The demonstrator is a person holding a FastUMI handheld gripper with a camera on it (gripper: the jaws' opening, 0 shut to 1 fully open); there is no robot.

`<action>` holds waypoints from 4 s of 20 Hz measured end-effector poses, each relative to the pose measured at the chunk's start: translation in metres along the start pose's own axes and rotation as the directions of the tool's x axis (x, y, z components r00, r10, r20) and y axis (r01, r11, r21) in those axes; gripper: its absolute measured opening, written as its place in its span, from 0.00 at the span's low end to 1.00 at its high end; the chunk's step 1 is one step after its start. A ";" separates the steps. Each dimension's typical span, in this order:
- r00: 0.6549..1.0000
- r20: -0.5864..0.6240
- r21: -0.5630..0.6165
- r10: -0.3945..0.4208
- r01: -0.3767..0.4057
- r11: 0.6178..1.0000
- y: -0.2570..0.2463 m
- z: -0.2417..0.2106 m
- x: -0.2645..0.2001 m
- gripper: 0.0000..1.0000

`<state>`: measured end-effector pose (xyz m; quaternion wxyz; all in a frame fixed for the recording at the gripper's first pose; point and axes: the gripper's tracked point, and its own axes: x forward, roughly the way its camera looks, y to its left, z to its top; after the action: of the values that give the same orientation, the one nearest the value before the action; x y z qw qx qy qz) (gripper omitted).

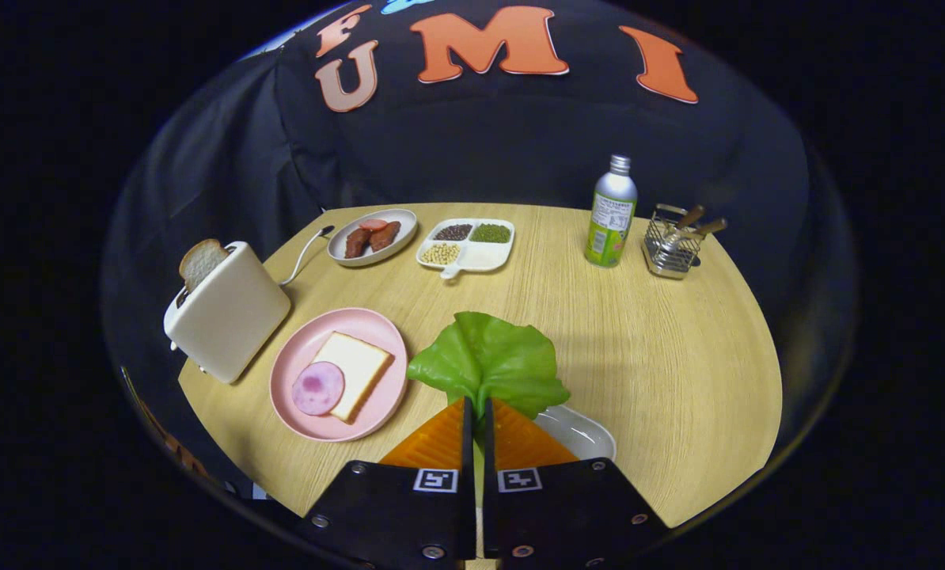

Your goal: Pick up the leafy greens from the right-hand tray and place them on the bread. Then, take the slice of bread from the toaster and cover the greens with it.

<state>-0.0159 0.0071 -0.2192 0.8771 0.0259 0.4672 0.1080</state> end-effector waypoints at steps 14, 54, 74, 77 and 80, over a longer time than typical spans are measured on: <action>0.983 -0.002 -0.126 0.186 -0.184 0.975 0.122 0.029 0.015 0.04; 0.970 -0.207 -0.150 0.130 -0.163 0.975 0.176 0.010 0.102 0.56; 0.916 -0.109 -0.114 0.386 -0.397 0.911 0.319 0.148 0.014 0.94; 0.892 -0.164 -0.122 0.422 -0.443 0.888 0.357 0.151 0.015 0.94; 0.876 -0.212 -0.119 0.434 -0.464 0.878 0.382 0.154 0.020 0.94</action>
<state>0.0587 0.3926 -0.0932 0.7814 0.0508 0.5143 0.3496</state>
